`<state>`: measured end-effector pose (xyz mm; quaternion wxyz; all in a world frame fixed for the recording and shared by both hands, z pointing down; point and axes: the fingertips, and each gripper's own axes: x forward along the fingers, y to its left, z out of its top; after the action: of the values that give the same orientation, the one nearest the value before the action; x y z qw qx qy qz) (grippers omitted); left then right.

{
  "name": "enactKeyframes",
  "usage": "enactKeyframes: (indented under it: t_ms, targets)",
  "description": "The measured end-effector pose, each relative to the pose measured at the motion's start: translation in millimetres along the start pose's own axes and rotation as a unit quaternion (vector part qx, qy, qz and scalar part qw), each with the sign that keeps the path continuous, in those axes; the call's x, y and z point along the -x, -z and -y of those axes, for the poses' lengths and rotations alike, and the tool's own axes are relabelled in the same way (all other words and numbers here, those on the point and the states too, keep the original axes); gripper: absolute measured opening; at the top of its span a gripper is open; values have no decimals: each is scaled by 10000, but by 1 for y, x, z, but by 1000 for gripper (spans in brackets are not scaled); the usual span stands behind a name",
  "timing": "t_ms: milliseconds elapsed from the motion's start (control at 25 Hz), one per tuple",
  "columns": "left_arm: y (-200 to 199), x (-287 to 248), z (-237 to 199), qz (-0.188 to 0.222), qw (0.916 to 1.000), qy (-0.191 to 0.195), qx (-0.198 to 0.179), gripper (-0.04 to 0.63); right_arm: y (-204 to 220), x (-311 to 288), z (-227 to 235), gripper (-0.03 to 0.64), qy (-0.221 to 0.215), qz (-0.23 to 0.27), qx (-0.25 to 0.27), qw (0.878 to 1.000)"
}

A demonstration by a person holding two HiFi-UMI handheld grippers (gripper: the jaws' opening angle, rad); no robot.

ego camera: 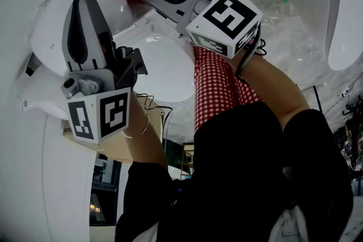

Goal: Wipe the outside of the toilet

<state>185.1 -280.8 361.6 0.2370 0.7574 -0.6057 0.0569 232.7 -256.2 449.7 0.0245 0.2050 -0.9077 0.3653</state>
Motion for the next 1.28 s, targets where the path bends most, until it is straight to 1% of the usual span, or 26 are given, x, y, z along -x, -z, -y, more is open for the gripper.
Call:
enactKeyframes:
  t_ms: [160, 440, 640, 800, 960, 1120, 1280]
  targets:
    - [-1, -5, -4, -12, 10000, -28, -95, 6, -8, 1, -7, 74, 72, 384, 258, 9989]
    - [-4, -17, -5, -1, 9998, 3, -215, 6, 7, -8, -24, 74, -79, 455, 170, 9988]
    - [-2, -21, -4, -29, 9998, 42, -192, 6, 11, -11, -22, 74, -3, 783, 135, 9968]
    - [-2, -23, -2, -32, 9998, 57, -209, 6, 13, -10, -21, 74, 69, 915, 49, 9958]
    - [-6, -22, 0, 1, 9998, 70, -203, 6, 15, -10, -18, 74, 158, 974, -100, 9951]
    - [-8, -22, 0, 24, 9997, 99, -212, 6, 37, -12, -3, 72, 449, 737, -433, 9953]
    - [-8, -21, 1, 25, 9997, 123, -203, 6, 47, -14, 5, 72, 483, 674, -484, 9954]
